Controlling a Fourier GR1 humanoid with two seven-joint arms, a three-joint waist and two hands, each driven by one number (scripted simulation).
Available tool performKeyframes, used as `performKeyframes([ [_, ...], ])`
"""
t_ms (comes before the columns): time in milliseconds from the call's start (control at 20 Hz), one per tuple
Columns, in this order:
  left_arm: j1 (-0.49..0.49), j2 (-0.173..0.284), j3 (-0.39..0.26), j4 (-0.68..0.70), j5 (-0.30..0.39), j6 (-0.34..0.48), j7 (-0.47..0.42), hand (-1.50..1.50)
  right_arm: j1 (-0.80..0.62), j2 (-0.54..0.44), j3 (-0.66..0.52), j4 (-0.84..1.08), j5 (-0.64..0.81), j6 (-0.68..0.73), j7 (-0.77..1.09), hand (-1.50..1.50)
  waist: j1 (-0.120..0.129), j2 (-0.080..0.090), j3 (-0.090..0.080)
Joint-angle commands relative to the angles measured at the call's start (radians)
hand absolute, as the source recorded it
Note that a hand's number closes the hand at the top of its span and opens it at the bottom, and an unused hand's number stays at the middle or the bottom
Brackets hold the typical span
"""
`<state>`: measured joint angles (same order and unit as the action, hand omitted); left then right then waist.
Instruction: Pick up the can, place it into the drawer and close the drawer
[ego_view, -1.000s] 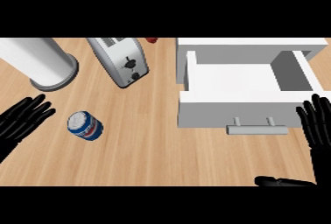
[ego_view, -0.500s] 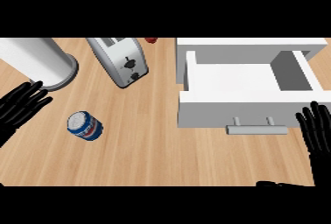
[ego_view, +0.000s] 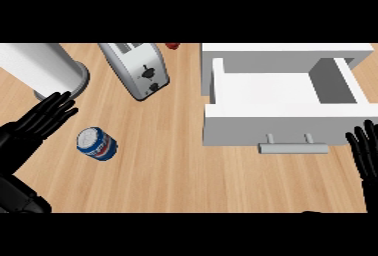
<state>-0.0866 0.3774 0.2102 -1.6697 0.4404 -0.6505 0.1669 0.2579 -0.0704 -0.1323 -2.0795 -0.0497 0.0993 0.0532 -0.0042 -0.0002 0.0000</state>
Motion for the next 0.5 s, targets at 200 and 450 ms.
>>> performKeyframes([
  [200, 0.003, -0.007, 0.056, 0.214, -0.169, -0.108, -0.237, -1.5, -0.03, -0.041, -0.077, 0.036, -0.057, 0.055, 0.004, -1.5, -0.001, 0.001, -0.001],
  [450, -0.023, -0.116, -0.028, 0.232, -0.292, -0.004, -0.267, -1.5, -0.003, 0.011, -0.036, 0.011, -0.006, 0.04, -0.009, -1.5, -0.001, 0.0, 0.0],
])
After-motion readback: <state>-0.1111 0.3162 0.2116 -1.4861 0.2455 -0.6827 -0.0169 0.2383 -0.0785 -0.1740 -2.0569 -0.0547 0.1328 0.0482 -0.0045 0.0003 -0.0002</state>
